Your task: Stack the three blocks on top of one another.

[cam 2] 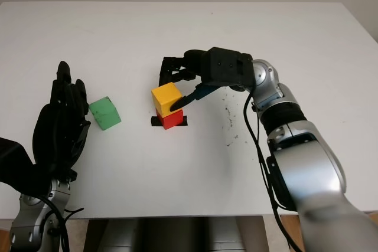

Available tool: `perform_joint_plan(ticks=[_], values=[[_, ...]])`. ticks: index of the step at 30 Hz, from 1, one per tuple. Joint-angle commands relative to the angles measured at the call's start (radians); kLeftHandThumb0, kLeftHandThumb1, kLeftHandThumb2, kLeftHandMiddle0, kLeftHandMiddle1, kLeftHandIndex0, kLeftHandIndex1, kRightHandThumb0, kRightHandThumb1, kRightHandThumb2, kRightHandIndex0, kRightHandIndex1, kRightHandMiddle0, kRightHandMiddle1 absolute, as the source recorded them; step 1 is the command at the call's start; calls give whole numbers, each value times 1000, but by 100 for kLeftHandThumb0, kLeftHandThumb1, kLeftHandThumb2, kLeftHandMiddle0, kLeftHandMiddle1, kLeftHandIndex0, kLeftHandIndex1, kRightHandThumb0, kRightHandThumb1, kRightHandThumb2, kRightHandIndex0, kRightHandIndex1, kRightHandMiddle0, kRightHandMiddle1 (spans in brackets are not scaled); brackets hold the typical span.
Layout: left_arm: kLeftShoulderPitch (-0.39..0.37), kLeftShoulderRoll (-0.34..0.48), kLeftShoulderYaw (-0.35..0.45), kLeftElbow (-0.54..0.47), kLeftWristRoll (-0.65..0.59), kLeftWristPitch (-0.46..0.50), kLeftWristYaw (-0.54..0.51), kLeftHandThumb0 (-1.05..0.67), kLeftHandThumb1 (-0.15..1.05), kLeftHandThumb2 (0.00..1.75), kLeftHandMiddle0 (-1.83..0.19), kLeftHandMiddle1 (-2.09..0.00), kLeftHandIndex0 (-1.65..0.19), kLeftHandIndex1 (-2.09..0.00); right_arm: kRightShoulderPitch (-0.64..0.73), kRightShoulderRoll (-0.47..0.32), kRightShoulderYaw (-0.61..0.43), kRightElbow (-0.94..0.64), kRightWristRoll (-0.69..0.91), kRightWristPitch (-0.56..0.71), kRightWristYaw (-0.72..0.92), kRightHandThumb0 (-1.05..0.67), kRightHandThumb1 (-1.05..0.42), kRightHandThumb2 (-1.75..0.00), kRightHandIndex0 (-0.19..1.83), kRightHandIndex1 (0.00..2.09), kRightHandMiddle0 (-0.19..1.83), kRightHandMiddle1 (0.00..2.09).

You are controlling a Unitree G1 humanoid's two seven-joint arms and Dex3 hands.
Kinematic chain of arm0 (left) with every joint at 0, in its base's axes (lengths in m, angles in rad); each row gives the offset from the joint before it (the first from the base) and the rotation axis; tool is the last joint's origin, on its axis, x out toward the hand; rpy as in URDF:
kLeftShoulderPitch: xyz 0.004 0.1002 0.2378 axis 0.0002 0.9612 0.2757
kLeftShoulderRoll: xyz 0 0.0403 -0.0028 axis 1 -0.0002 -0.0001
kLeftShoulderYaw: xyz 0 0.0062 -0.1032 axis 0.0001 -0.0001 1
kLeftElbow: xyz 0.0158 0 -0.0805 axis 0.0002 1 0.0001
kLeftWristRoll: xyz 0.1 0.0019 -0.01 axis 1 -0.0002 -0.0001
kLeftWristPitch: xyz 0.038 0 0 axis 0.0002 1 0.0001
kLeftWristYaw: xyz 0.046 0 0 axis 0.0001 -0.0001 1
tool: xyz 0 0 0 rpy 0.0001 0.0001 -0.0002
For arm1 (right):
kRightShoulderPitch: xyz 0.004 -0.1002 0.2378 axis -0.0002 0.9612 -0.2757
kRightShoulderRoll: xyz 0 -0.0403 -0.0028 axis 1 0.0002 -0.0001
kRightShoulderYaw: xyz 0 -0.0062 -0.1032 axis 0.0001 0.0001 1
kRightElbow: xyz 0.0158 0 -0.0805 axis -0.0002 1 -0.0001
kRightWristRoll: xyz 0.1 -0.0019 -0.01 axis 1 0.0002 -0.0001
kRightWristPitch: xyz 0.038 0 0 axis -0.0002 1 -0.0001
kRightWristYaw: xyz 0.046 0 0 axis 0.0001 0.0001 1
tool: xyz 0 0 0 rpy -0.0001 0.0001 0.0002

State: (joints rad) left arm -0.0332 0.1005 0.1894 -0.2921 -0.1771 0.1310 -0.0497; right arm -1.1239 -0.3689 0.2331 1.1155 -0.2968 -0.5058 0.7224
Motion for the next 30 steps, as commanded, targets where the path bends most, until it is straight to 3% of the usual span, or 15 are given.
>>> perform_joint_plan(ticks=[1,6,15,21,27,30], values=[[6,8,3,-20,2,-1,0,-74,105,65,19,0,19,0,-26,-12,5,0,-1,15,9,-76,-90,-4,30,2,16,139],[6,8,4,-19,2,-1,0,-74,105,65,19,0,19,0,-26,-9,-6,-6,13,57,33,-78,-86,-5,18,1,5,99],[2,11,7,-15,2,-2,-1,-74,105,65,19,0,19,0,-26,-10,-25,-18,58,102,85,-80,-87,-5,-2,1,4,30],[-3,12,13,-8,-2,0,-3,-73,105,64,19,0,19,0,-34,-22,-37,-36,102,124,195,-90,-87,-5,-19,0,-18,4],[-5,18,16,-4,1,-8,-8,-74,105,65,19,0,19,0,-30,-34,-81,-56,174,170,269,-94,-87,-6,-19,0,-19,0],[-2,19,18,-9,-1,-5,-5,-74,105,65,19,0,19,0,10,-38,-126,-103,208,230,198,-99,-98,-10,-19,0,-19,0]])
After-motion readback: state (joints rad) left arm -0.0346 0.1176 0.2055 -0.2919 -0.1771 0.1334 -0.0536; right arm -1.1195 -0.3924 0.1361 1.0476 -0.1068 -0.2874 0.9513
